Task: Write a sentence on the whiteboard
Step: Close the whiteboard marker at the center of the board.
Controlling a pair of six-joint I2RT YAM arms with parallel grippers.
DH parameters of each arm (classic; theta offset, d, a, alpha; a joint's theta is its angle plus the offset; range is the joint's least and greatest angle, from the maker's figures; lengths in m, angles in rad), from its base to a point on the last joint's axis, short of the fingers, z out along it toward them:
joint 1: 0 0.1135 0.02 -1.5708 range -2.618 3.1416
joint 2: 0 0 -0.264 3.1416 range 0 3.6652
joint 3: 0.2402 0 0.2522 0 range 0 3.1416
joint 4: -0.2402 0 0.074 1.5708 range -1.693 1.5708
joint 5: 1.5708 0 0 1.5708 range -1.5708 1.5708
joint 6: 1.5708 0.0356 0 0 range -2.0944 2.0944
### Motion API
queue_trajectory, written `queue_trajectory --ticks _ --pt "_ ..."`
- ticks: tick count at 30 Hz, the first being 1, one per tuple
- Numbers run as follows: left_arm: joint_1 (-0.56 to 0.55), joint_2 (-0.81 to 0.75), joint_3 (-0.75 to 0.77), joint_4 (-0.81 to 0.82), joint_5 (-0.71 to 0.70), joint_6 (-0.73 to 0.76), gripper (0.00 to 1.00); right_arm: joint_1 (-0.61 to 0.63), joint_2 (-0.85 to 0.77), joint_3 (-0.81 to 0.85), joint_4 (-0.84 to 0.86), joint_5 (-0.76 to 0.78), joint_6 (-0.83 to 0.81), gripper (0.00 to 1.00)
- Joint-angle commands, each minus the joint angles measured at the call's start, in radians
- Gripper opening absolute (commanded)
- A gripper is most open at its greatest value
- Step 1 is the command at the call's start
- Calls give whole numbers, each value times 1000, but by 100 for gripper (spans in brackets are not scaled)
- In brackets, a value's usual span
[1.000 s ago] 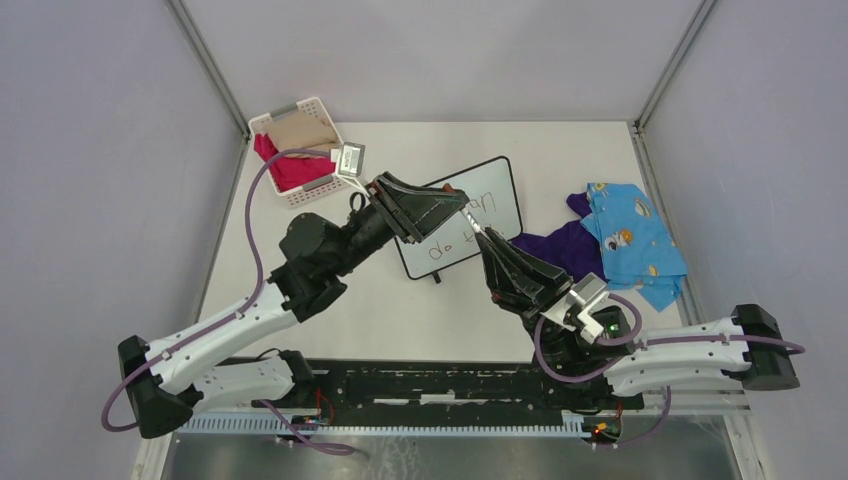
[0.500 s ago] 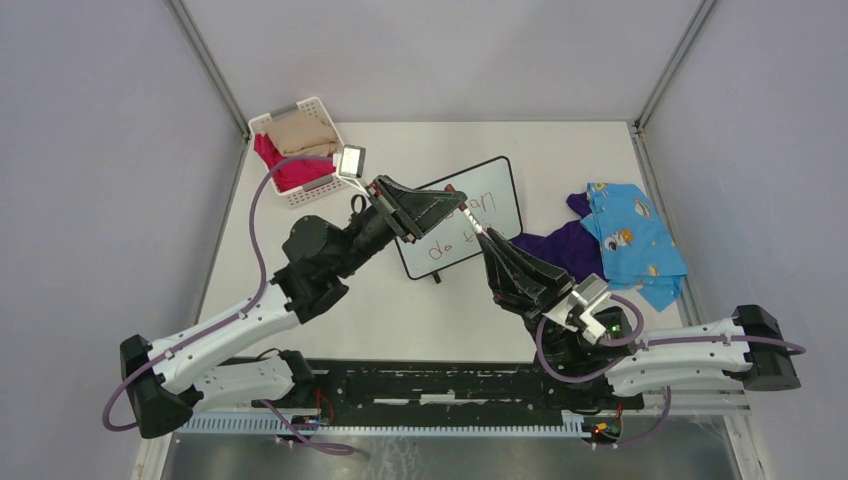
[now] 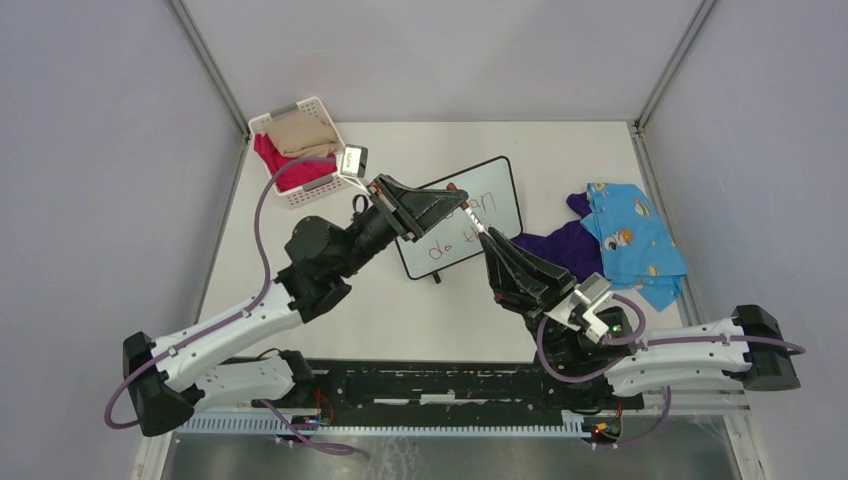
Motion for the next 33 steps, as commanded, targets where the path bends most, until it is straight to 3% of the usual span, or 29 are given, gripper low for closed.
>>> queue_trajectory --ticks 1,16,26,28,33 --pt "-15 21 -20 84 18 -35 2 -1 4 1 54 32 -4 0" --pt "-188 84 -68 116 -44 -8 2 -47 55 45 75 51 6 0" --pt "-216 38 -66 55 -114 52 2 -70 61 56 57 42 27 0" --pt "-215 13 -58 24 -146 81 10 -70 52 53 41 37 34 0" --pt "-191 -50 -37 -30 -180 140 41 -70 29 52 1 24 56 0"
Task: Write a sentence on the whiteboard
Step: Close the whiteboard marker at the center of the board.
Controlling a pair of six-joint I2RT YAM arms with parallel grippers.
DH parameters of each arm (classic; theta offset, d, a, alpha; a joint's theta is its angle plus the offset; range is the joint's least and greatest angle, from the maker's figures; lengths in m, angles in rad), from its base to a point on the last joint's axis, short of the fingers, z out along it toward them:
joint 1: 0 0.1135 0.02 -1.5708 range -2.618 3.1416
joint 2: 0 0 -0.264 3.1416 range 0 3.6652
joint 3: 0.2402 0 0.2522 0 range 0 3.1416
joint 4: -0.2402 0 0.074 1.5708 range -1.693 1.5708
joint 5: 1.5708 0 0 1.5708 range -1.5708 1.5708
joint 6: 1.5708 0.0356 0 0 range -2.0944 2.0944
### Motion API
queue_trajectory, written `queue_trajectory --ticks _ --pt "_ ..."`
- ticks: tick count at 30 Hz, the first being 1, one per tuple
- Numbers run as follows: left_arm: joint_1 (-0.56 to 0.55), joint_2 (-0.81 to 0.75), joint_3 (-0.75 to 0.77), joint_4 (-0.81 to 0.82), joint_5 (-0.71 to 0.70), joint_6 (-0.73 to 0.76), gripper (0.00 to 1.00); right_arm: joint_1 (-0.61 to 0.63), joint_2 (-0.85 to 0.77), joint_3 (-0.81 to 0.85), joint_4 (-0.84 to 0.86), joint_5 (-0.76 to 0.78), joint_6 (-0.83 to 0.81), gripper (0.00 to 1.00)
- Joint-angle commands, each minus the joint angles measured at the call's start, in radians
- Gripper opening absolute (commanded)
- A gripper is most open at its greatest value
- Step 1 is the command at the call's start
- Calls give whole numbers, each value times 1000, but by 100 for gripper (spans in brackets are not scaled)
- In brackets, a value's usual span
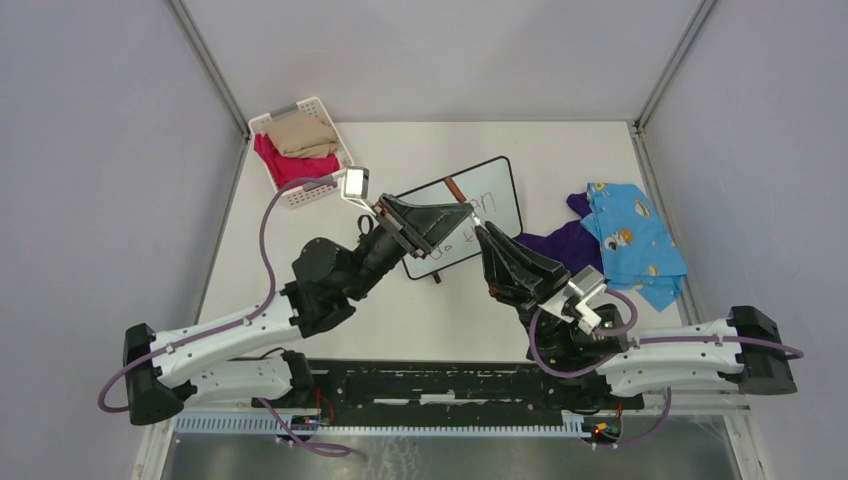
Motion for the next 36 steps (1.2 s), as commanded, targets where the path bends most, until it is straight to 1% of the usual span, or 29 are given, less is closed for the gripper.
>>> queue_trajectory --ticks 1,4,7,14,18,26,28,30,34,35,36 --pt "-22 -56 15 -104 83 109 47 -23 -19 46 -54 19 21 0" --pt "12 -78 25 -127 84 110 60 -23 -25 48 -78 5 35 0" --pt "46 -93 36 -142 96 113 66 -23 -30 42 -86 -4 50 0" --pt "112 -84 49 -135 159 71 67 -24 -32 40 -99 -41 72 0" --pt "127 -64 43 -105 184 44 63 -23 -32 42 -116 -55 80 0" --pt "132 -42 38 -74 215 23 45 -23 -35 39 -123 -45 77 0" --pt "132 -38 34 -67 215 18 40 -24 -33 39 -121 -43 76 0" --pt "133 -36 31 -64 215 17 31 -23 -31 37 -121 -41 74 0" --pt "132 -38 26 -74 215 21 4 -24 -31 34 -124 -34 77 0" --pt "132 -40 26 -84 214 25 2 -24 -33 34 -133 -32 82 0" --pt "134 -44 28 -97 208 31 2 -24 -36 37 -151 -32 87 3"
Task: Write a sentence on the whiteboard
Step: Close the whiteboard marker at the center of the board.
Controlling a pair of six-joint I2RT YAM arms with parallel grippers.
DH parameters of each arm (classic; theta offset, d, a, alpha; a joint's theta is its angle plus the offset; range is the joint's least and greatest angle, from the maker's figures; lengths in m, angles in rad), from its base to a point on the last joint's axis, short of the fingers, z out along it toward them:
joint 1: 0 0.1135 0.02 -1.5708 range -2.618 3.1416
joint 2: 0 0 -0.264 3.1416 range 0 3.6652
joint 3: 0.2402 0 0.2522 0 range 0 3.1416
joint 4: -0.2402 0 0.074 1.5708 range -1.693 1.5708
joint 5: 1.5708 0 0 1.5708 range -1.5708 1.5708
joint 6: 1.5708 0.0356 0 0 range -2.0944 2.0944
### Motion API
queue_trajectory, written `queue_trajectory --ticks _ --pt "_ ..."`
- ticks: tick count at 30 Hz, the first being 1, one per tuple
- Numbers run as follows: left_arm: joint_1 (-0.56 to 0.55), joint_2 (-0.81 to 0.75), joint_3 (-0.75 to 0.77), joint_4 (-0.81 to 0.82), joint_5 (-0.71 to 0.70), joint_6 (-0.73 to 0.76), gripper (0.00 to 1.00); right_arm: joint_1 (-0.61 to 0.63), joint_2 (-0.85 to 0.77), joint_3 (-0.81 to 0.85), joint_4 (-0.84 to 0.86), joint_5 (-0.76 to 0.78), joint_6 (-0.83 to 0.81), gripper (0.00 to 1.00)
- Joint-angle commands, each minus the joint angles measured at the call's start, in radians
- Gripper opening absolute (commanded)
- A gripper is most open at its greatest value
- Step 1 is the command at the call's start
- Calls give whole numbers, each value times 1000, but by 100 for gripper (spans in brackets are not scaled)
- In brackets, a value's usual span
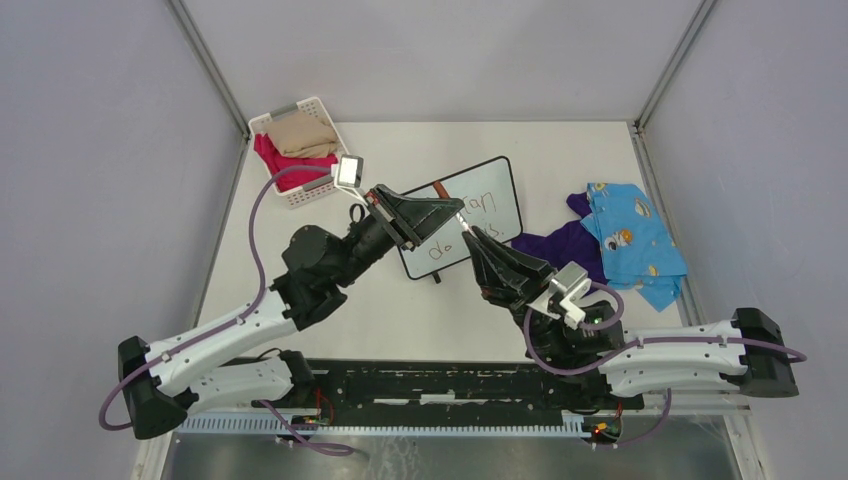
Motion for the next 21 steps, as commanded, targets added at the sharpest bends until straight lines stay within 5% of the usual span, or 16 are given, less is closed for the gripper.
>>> queue_trajectory --ticks 1,4,8,13,21 --pt "8 -12 26 -32 -2 31 2 -3 -21 34 -29 -4 20 15" --pt "18 -40 44 -146 -40 77 2 -3 -41 46 -147 -3 38 55" --pt "36 -100 89 -387 -139 184 2 -2 -87 39 -279 34 61 83" --pt "42 -173 161 -754 -341 353 2 -4 -189 -6 -469 78 95 88" --pt "43 -252 236 -1109 -569 518 2 -3 -360 -111 -725 184 174 87"
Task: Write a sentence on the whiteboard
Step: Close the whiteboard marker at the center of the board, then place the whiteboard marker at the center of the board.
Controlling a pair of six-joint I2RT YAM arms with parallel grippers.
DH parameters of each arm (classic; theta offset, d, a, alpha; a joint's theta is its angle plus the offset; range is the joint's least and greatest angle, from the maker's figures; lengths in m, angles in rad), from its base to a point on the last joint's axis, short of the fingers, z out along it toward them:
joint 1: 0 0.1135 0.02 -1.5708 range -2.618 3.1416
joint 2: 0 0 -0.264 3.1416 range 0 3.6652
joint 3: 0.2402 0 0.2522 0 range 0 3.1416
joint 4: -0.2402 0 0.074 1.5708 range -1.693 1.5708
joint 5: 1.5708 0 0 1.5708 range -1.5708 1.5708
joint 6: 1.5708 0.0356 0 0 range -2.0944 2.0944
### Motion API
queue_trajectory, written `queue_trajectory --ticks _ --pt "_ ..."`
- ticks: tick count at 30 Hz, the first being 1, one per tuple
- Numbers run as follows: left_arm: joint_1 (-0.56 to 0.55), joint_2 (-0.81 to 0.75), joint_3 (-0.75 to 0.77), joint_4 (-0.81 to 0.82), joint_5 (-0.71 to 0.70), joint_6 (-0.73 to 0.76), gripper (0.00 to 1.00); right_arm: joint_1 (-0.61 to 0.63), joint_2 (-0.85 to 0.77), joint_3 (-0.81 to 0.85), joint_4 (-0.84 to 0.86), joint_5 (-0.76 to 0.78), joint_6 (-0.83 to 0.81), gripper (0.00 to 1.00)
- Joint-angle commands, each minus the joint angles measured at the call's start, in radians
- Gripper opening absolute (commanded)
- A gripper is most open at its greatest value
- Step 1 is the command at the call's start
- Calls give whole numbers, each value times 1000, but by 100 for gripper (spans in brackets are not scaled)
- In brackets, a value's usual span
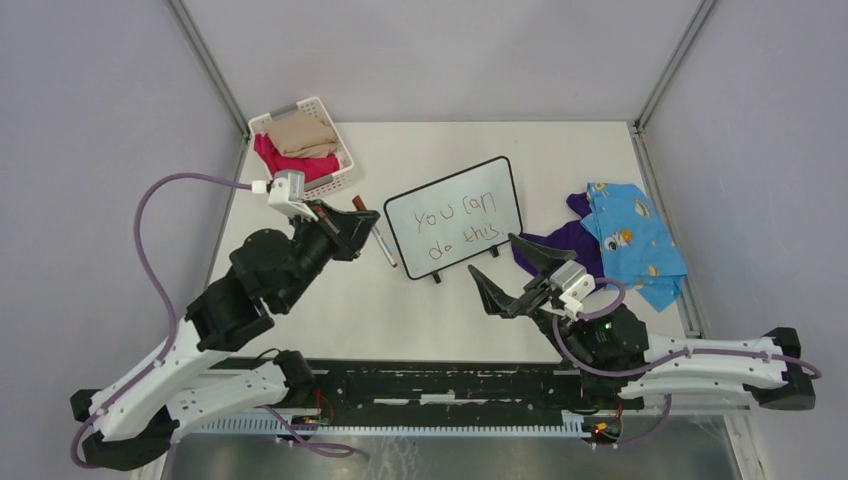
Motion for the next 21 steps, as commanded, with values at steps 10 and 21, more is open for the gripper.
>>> queue_trajectory --ticks 10,21 --pt "115 126 -4 -420 -223 154 2 -2 -121 -123 -327 160 197 87" --pt "460 298 -158 -266 122 172 2 -2 -127 -153 -385 163 237 87"
